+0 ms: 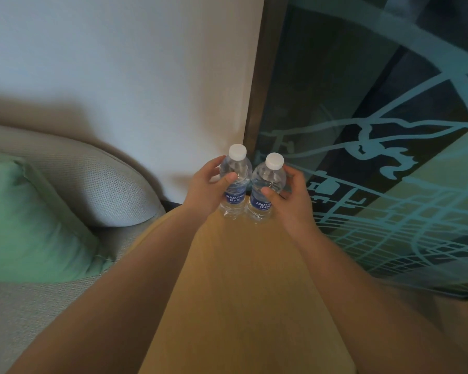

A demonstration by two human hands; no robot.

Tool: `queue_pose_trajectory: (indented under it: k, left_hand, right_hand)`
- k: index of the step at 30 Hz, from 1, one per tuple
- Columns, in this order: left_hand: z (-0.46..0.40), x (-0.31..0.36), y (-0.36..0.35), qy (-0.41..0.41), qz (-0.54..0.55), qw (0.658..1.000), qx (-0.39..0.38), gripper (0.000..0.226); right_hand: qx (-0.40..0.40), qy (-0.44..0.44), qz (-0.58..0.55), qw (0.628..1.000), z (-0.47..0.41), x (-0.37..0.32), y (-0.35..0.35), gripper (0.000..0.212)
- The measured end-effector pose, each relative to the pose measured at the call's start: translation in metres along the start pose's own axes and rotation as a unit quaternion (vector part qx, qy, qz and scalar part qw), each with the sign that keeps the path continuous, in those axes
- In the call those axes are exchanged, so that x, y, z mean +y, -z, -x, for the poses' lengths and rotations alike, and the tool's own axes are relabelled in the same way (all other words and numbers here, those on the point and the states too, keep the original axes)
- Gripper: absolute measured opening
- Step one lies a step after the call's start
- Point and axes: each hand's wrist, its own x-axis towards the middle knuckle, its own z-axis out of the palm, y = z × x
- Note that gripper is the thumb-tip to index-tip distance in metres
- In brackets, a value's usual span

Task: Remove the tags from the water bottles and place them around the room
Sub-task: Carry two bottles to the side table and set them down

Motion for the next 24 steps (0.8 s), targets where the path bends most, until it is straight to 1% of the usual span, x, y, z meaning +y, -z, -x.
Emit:
queue_pose_trajectory:
  k: [4, 7, 12, 14, 17, 21, 24]
  left_hand:
    - [0.008, -0.005, 0.003, -0.017, 0.005, 1.0, -0.021, 0.048]
    - [0.012, -0.009, 0.0, -0.013, 0.018, 1.0, -0.014, 0.047]
    - [0.009, -0.012, -0.002, -0.016, -0.005, 1.0, -0.008, 0.049]
    - [0.009, -0.015, -0.004, -0.029, -0.03, 0.999, -0.006, 0.05]
    - [0.011, -0.017, -0.008, -0.034, -0.09, 0.995, 0.007, 0.057]
    - [0.011, -0.012, -0.003, -0.005, -0.096, 0.995, 0.018, 0.068]
    - [0.018, -0.002, -0.002, -0.013, -0.132, 0.99, 0.043, 0.068]
  right_hand:
    - [0.004, -0.011, 0.024, 1.0, -0.008, -0.008, -0.002, 0.056]
    - [-0.005, -0.019, 0.038, 0.999, -0.01, -0.012, -0.001, 0.058]
    - [-0.027, -0.02, 0.025, 0.999, 0.0, -0.007, 0.005, 0.06]
    - [-0.03, -0.026, 0.015, 0.999, 0.001, -0.007, 0.005, 0.061]
    - [-0.032, -0.02, 0.012, 0.999, 0.002, -0.007, 0.004, 0.064]
    - [-0.046, -0.021, 0.059, 0.997, 0.005, -0.008, 0.009, 0.077]
    - [-0.048, -0.039, 0.082, 0.995, 0.009, -0.014, 0.017, 0.082]
